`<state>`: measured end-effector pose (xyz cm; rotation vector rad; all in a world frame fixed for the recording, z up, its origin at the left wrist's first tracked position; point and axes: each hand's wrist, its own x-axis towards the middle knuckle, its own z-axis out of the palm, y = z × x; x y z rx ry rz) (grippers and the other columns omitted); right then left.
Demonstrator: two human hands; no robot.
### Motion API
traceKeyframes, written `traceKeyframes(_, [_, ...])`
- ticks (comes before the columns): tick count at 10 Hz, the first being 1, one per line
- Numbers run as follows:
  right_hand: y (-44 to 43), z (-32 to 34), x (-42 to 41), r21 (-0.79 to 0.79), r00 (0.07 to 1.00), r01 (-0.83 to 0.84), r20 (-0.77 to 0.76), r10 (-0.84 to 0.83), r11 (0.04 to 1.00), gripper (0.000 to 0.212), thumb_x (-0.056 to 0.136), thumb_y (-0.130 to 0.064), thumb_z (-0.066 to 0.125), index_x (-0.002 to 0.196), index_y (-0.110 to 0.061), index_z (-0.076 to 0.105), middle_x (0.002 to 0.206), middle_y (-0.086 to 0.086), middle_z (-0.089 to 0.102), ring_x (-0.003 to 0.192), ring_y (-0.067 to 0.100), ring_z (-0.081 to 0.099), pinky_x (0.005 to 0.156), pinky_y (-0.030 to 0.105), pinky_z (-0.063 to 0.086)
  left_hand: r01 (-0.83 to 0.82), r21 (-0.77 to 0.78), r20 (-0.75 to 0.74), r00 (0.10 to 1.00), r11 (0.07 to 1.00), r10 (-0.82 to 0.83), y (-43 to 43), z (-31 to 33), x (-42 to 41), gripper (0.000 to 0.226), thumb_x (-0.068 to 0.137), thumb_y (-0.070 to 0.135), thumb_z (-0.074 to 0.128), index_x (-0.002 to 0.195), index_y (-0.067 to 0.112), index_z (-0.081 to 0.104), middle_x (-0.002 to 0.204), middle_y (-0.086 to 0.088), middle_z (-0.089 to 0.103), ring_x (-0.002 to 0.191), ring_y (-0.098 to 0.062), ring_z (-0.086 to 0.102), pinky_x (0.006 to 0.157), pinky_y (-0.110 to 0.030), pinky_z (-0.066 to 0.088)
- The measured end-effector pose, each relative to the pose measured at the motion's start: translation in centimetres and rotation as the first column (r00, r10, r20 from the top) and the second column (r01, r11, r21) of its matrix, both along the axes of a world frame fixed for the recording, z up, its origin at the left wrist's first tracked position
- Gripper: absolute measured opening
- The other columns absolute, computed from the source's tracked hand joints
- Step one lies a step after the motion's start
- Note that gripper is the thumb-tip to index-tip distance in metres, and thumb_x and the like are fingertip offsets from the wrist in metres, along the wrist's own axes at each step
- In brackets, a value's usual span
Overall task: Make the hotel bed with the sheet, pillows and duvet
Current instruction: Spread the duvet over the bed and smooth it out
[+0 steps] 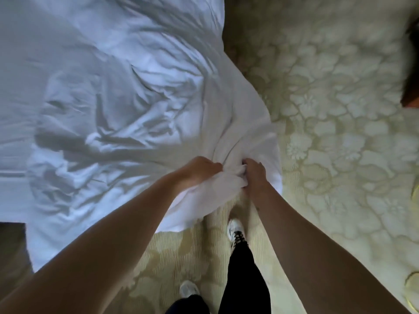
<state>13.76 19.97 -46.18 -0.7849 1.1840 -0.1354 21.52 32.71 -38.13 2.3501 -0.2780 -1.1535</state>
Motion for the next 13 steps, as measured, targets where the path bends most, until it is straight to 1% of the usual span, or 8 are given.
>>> traceKeyframes(2, [4.6,14.9,2.6,-0.39,0.924,-0.236,0.194,0.33,0.89,0.023,0.09,-0.012,0.053,0.106,-0.007,0.067,0.084,0.01,0.066,0.073,0.023,0.06,0.059,0.025,0.047,-0.057,-0.356,0.291,0.942,0.933,0.169,2.6,11.1,2.7,0.032,0.084,0.052,0.063,0.068,0.025,0.056,0.085,-0.016,0.064,0.092,-0.032,0.063,0.076,-0.03,0.046])
traceKeyframes(4, [15.6,23.7,2.9,-0.648,0.485,-0.627,0.11,0.868,0.433,0.027,0.086,0.004,0.059,0.081,-0.021,0.068,0.085,-0.012,0.062,0.084,0.0,0.058,0.088,0.018,0.042,0.095,0.15,0.458,0.875,0.984,-0.155,8.5,19.3,5.1,0.105,0.08,0.05,0.069,0.153,0.012,0.004,0.153,-0.016,0.023,0.138,-0.033,0.033,0.11,-0.041,0.034])
traceKeyframes(6, [21.5,24.8,1.4,-0.606,0.232,-0.792,-0.2,0.952,0.066,0.037,0.089,-0.008,0.065,0.125,-0.002,0.062,0.121,0.012,0.064,0.103,0.017,0.059,0.089,0.029,0.049,0.03,0.145,0.332,0.94,0.989,-0.077,19.8,18.8,5.2,0.016,0.076,0.018,0.063,0.084,0.005,0.066,0.076,-0.013,0.064,0.067,-0.024,0.063,0.047,-0.022,0.043])
traceKeyframes(7, [22.3,25.8,1.8,-0.48,0.179,-0.87,-0.084,0.98,0.117,0.036,0.089,-0.015,0.068,0.124,-0.009,0.063,0.111,0.008,0.066,0.099,0.017,0.064,0.08,0.026,0.054,-0.069,0.07,0.39,0.92,0.995,0.036,22.3,19.1,4.9,0.016,0.075,0.019,0.062,0.071,0.004,0.062,0.066,-0.011,0.063,0.058,-0.024,0.06,0.045,-0.021,0.039])
traceKeyframes(9, [18.6,25.5,4.4,-0.543,0.707,-0.595,-0.004,0.707,0.593,0.009,0.086,-0.018,0.066,0.095,-0.016,0.068,0.091,0.01,0.068,0.078,0.018,0.06,0.07,0.029,0.049,-0.363,-0.105,0.403,0.836,0.926,0.373,26.1,19.6,8.0,0.033,0.091,0.015,0.046,0.114,-0.003,0.063,0.114,-0.019,0.064,0.109,-0.035,0.059,0.085,-0.035,0.047])
traceKeyframes(11, [19.0,21.9,7.1,-0.3,0.853,-0.511,-0.064,0.517,0.806,0.109,0.072,-0.062,0.073,0.153,-0.01,0.02,0.151,0.005,0.036,0.135,0.025,0.038,0.101,0.039,0.032,-0.302,0.025,0.454,0.853,0.953,0.259,27.8,22.2,10.1,0.027,0.088,0.001,0.045,0.107,-0.004,0.064,0.096,-0.02,0.062,0.102,-0.033,0.06,0.075,-0.03,0.044])
traceKeyframes(12, [19.6,21.4,10.0,-0.145,0.854,-0.507,0.05,0.518,0.849,0.117,0.055,-0.073,0.075,0.149,-0.021,0.03,0.144,0.006,0.046,0.129,0.029,0.047,0.107,0.046,0.038,-0.36,-0.013,0.439,0.836,0.933,0.329,28.5,22.4,11.7,0.033,0.095,0.007,0.042,0.119,-0.008,0.059,0.118,-0.023,0.059,0.111,-0.035,0.057,0.069,-0.028,0.041])
traceKeyframes(13, [20.3,22.6,14.1,-0.305,0.855,-0.464,0.09,0.511,0.831,0.066,0.076,-0.035,0.076,0.129,-0.005,0.052,0.111,0.014,0.063,0.096,0.032,0.062,0.084,0.04,0.052,-0.326,-0.001,0.452,0.843,0.945,0.291,29.7,22.9,13.2,0.018,0.091,0.015,0.052,0.089,0.004,0.065,0.092,-0.012,0.06,0.074,-0.021,0.056,0.059,-0.025,0.041])
